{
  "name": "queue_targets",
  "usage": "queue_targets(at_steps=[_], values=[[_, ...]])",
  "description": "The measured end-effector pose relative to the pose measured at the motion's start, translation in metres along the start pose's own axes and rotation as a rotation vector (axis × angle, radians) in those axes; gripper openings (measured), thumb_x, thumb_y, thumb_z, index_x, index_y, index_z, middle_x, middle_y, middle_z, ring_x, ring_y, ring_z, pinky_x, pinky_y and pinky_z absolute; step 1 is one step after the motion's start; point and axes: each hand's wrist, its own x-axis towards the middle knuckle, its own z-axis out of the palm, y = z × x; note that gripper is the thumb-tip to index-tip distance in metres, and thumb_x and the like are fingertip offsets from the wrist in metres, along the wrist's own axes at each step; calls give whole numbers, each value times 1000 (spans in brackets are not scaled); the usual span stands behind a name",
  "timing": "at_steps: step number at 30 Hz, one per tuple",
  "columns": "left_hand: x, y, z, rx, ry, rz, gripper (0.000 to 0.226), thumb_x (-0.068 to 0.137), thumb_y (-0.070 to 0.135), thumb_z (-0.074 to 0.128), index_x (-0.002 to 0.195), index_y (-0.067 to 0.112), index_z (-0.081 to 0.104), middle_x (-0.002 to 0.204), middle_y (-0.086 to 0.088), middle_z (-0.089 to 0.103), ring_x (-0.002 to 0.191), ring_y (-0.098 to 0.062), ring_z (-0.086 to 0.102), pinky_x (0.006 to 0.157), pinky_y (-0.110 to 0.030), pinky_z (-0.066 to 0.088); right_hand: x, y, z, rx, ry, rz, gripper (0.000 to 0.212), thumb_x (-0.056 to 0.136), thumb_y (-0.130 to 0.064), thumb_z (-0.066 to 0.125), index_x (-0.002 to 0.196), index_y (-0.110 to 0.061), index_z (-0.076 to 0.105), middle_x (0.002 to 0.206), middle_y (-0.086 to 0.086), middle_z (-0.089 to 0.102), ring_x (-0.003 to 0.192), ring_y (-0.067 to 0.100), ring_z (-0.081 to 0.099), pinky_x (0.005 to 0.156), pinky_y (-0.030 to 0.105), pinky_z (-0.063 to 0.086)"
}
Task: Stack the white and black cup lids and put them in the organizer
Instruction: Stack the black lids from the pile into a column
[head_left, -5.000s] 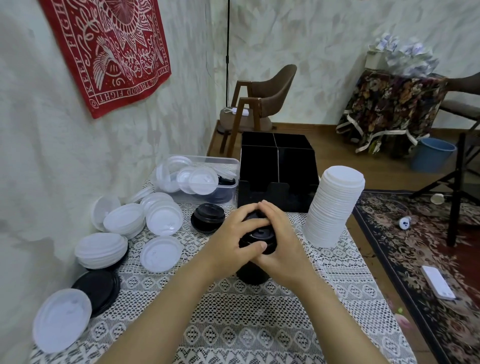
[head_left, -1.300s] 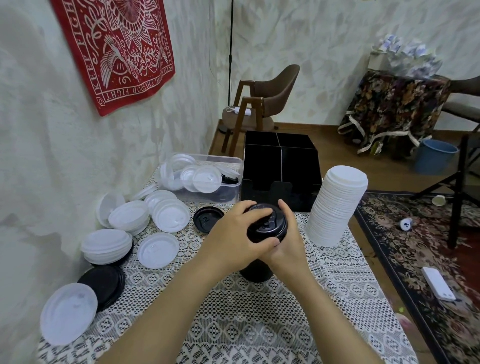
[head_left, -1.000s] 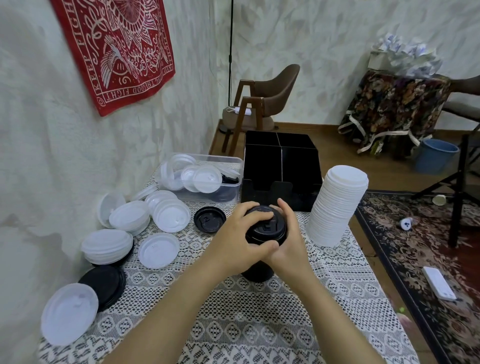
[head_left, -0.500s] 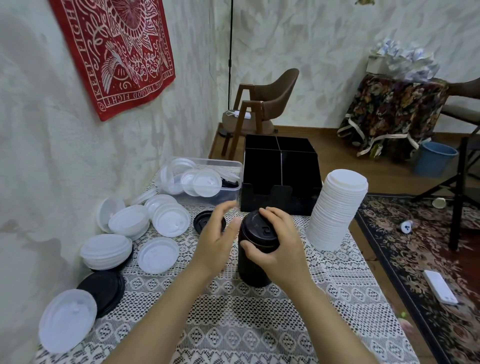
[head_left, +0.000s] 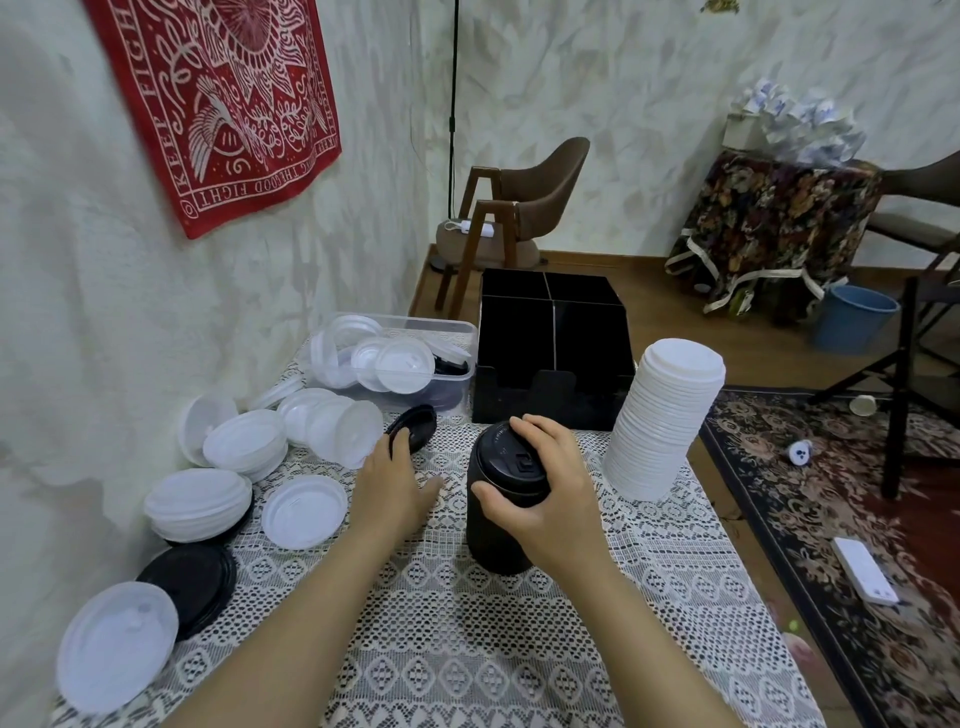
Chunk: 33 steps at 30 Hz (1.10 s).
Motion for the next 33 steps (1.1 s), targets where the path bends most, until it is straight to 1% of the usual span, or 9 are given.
queue_targets(at_steps=[7,13,15,17,22,24,26,30,33], values=[[2,-9,-2,29,106,88,34,95,30,56,124,14,60,138,-5,47,124,-26,42,99,-37,39,0,0,0,7,0,-2,74,68,-55,66,131,-18,56,129,-15,44,121,-19,35,98,1,29],[-9,-8,-6,-16,213,137,15,95,25,53,97,15,64,95,1,60,94,-23,51,71,-34,40,0,-1,-1,12,-2,-5,73,69,-55,66,131,-19,56,128,-19,42,122,-16,36,99,3,30],[-19,-3,-10,-162,261,125,16,98,23,48,86,15,57,78,2,56,78,-22,52,58,-33,34,0,-2,-1,9,-3,-9,73,69,-55,66,131,-19,56,128,-21,41,121,-17,35,99,3,29],[-28,2,-14,-412,254,44,19,101,21,43,88,11,54,78,-4,58,72,-21,52,58,-32,35,0,-2,-1,7,0,-14,73,69,-55,66,131,-18,56,128,-22,40,121,-18,35,99,2,29],[-37,3,-16,-979,157,-284,23,102,17,40,116,12,58,108,-7,64,99,-23,63,81,-43,56,0,-1,-1,11,1,-10,72,70,-54,66,131,-18,56,128,-23,40,121,-17,36,98,2,29],[-42,4,-19,-1114,85,-391,23,102,9,39,115,11,58,107,-10,64,93,-25,66,63,-33,59,0,-2,0,12,0,-9,72,70,-54,66,131,-18,56,128,-25,39,120,-17,36,97,2,30],[-46,4,-21,-1112,43,-448,23,101,7,39,116,7,57,110,-14,62,92,-25,65,53,-26,57,0,-2,-1,19,-2,-6,72,69,-54,66,131,-18,56,128,-26,38,120,-17,36,98,2,30],[-48,-8,-17,-700,97,-367,35,101,15,44,135,8,51,131,-14,56,109,-27,60,95,-41,50,-1,-3,-1,31,-4,3,72,69,-54,66,131,-18,56,128,-20,42,120,-17,36,99,3,30],[-53,-4,-20,-507,138,-196,24,101,13,44,120,14,59,117,-4,60,115,-26,52,92,-32,37,-1,-3,-1,31,-11,11,72,69,-55,67,131,-18,56,128,-21,41,121,-16,36,100,4,31]])
